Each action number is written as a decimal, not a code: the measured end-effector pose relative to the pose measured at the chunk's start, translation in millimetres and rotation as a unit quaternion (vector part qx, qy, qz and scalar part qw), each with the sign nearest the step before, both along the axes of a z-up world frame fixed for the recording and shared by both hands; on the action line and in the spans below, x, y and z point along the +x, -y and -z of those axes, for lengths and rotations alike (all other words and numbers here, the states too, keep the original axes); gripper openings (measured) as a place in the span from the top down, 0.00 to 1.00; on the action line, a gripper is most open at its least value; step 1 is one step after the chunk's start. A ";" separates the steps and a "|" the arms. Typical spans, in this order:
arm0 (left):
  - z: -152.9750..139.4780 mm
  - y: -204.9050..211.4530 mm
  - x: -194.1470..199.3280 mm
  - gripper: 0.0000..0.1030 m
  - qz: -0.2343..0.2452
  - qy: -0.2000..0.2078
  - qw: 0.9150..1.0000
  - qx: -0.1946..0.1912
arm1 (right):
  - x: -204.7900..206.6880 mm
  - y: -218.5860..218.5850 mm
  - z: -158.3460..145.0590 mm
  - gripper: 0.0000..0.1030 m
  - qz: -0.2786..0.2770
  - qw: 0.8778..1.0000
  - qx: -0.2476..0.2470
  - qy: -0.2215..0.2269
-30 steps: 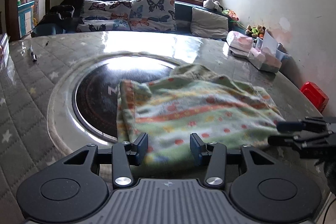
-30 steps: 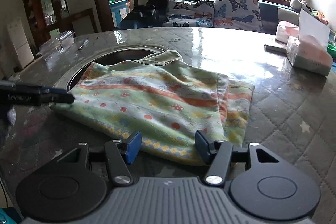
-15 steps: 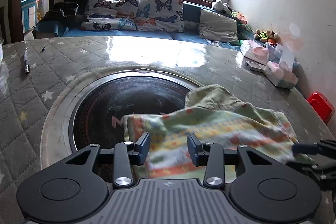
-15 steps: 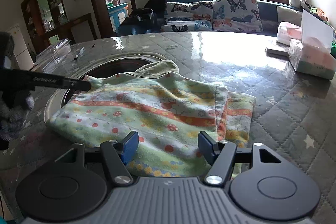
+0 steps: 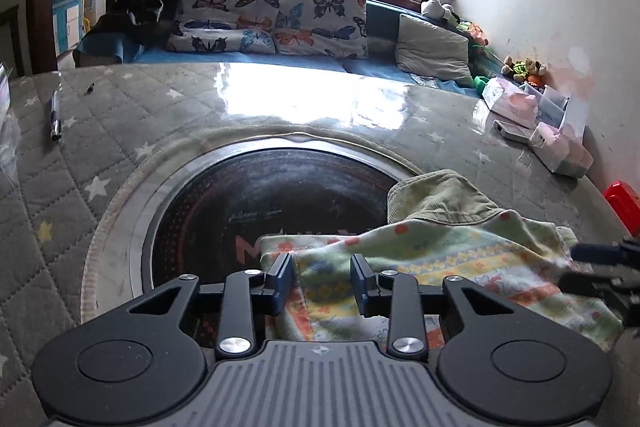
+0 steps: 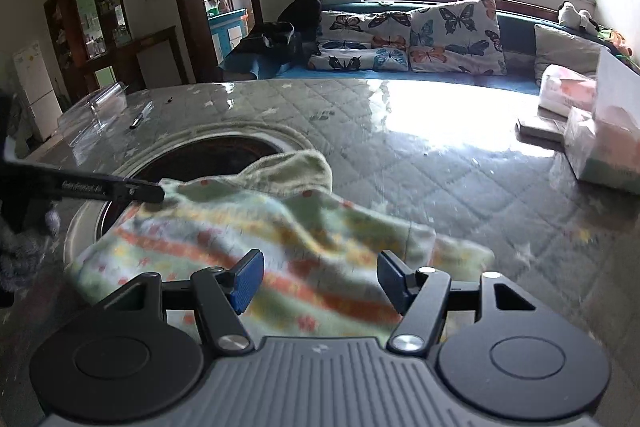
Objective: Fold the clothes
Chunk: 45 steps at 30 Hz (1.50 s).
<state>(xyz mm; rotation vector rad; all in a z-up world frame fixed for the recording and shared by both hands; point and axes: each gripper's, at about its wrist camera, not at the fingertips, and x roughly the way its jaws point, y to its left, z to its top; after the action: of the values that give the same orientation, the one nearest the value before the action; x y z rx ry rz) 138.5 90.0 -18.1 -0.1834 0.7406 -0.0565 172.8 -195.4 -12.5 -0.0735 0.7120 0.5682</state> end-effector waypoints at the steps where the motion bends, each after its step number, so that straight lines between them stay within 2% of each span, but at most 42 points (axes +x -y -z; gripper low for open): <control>1: 1.2 -0.4 1.9 0.67 -0.001 -0.002 1.000 0.002 | 5.7 -1.5 1.4 0.38 0.002 1.000 -0.001 0.000; 7: 5.9 -2.4 6.5 0.67 -0.004 -0.005 1.000 0.006 | 30.0 -1.1 16.6 0.38 0.020 1.000 -0.003 -0.018; 15: -0.7 0.4 -2.5 0.63 -0.002 0.003 1.000 0.014 | 16.6 -0.4 5.7 0.38 0.028 1.000 -0.004 -0.001; 21: -4.1 2.8 -12.8 0.60 -0.006 0.006 1.000 0.014 | 36.1 -9.9 2.3 0.40 0.050 0.999 0.002 0.002; 26: 0.9 0.4 -12.2 0.59 -0.012 -0.001 1.000 0.020 | 52.2 -23.5 14.0 0.42 0.063 0.998 -0.029 0.000; 29: 4.9 -2.4 -10.5 0.59 -0.014 -0.008 1.000 0.021 | 56.4 -21.6 19.5 0.41 0.072 0.997 -0.028 -0.006; 35: 3.3 -3.9 -14.9 0.59 -0.016 -0.004 1.000 0.017 | 46.9 -14.5 7.4 0.41 0.083 0.996 -0.029 0.011; 42: 8.7 -2.1 -10.9 0.58 -0.020 -0.013 0.999 0.025 | 54.8 -9.0 20.8 0.40 0.097 0.994 -0.055 -0.007; 45: 7.0 -3.5 -13.1 0.58 -0.023 -0.012 0.999 0.025 | 51.6 -7.8 15.4 0.40 0.101 0.993 -0.058 0.003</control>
<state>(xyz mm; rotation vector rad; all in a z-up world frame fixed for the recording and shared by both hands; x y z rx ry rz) 125.4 93.5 -25.1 -0.1527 0.7611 0.0078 224.4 -187.6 -27.9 -0.1089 0.7360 0.3322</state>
